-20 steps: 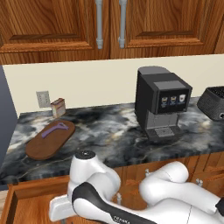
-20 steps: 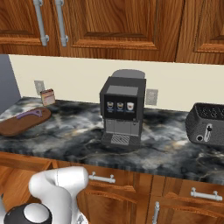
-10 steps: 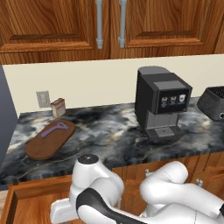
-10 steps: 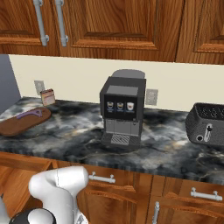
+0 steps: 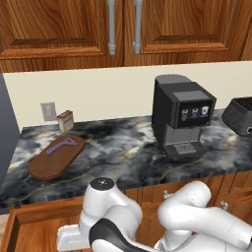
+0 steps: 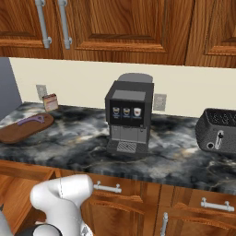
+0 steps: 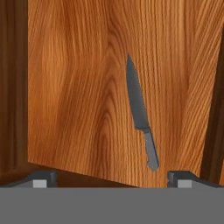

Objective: Open the drawer on the left and place the cutting tools on the cutting board.

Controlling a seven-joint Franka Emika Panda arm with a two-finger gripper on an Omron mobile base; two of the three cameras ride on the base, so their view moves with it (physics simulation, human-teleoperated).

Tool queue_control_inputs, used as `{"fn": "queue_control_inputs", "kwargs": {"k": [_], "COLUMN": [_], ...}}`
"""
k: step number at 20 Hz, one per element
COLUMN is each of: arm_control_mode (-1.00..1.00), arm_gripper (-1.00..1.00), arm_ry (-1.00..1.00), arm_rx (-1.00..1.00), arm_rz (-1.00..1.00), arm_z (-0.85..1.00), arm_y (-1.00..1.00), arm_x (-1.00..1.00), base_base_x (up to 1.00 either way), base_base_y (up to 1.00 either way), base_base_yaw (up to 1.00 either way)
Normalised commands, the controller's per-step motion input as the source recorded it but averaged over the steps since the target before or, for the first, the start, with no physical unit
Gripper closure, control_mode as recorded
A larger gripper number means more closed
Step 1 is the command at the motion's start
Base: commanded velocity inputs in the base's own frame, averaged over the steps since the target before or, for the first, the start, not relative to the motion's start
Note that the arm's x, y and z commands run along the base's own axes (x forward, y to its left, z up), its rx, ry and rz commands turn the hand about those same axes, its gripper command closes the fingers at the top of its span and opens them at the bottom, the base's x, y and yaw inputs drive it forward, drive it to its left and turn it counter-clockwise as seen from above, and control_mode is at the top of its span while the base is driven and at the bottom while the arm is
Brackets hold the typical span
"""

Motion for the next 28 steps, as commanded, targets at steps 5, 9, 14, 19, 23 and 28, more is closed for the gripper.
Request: {"fn": "queue_control_inputs", "kwargs": {"k": [5,9,14,19,23,28], "arm_control_mode": [-1.00,-1.00,-1.00,-1.00,-1.00,-1.00], "arm_gripper": [-1.00,-1.00,-1.00,-1.00,-1.00,-1.00], "arm_ry": [0.00,0.00,0.00,0.00,0.01,0.01], "arm_rx": [-0.01,-0.02,-0.01,0.00,0.00,0.00], "arm_rz": [0.00,-0.03,-0.05,-0.02,0.00,0.00], "arm_z": [-0.04,-0.04,-0.03,0.00,0.00,0.00], "arm_y": [-0.10,-0.19,-0.30,-0.10,0.00,0.00], "arm_x": [0.00,0.00,0.00,0.00,0.00,0.00], "base_base_x": [0.00,0.00,0.00,0.00,0.00,0.00], "base_base_y": [0.00,0.00,0.00,0.00,0.00,0.00], "base_base_yaw": [0.00,0.00,0.00,0.00,0.00,0.00]}}
